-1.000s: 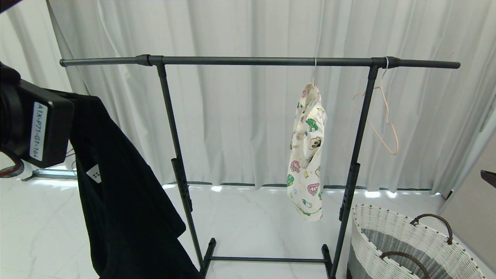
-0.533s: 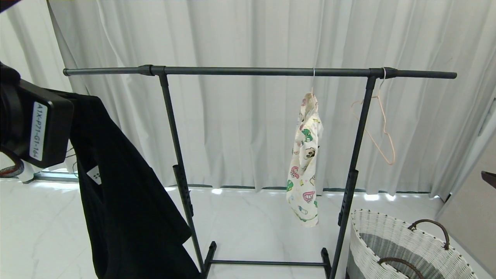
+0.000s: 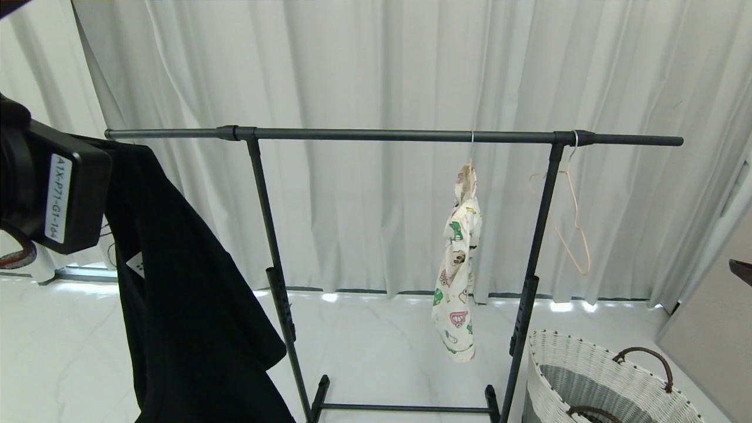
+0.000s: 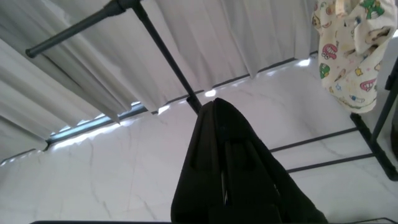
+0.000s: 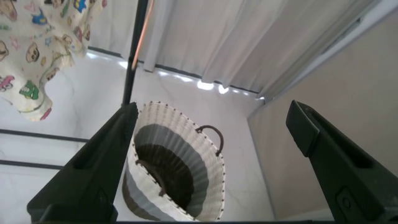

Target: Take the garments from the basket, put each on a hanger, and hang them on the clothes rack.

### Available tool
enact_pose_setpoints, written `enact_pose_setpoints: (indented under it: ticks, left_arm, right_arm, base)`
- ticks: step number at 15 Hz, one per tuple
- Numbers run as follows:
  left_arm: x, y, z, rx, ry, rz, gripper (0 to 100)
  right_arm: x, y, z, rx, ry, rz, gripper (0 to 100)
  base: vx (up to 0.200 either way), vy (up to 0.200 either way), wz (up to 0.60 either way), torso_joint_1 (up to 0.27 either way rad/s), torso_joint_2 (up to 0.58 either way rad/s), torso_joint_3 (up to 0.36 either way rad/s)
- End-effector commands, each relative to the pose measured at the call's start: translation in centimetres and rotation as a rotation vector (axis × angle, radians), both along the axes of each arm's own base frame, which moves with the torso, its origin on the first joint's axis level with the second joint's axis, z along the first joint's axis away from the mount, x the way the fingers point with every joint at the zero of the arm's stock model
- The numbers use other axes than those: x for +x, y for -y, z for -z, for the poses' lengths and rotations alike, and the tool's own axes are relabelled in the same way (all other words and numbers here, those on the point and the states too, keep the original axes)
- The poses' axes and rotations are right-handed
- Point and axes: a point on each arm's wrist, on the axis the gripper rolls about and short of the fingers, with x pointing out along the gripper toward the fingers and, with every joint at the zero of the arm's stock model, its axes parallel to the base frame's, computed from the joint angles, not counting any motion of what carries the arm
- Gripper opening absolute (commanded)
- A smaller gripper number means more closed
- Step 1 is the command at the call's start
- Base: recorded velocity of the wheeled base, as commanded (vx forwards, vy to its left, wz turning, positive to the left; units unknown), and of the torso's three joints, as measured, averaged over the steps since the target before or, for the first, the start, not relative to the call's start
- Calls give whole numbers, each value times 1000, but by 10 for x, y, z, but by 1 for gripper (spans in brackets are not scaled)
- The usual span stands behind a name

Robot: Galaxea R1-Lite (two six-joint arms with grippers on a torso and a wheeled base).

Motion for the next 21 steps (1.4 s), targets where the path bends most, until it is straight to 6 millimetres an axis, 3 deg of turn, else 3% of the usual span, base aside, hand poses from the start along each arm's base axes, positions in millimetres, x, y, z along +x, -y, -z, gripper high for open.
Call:
enact_pose_setpoints:
  ticks: [1,6,10,21]
  left_arm:
    - [0,0,0,1,2,-4,0]
    - [-1,1,0,7,7,-7,0]
    - [0,2,4,28,6,-33,0]
    - [-4,6,4,31,8,-1,0]
  right_arm:
    - [0,0,0,0,0,-2,100]
    - [1,0,1,5,-5,-4,100]
    - [1,0,17,-1,-58,-9,100]
    - [1,-1,23,25,-76,-11,100]
  base:
    - [0,0,0,232,-525,-295]
    - [0,0,0,185,-393,-209]
    - [200,0,0,21,-43,-23]
    - [200,0,0,6,1,-1]
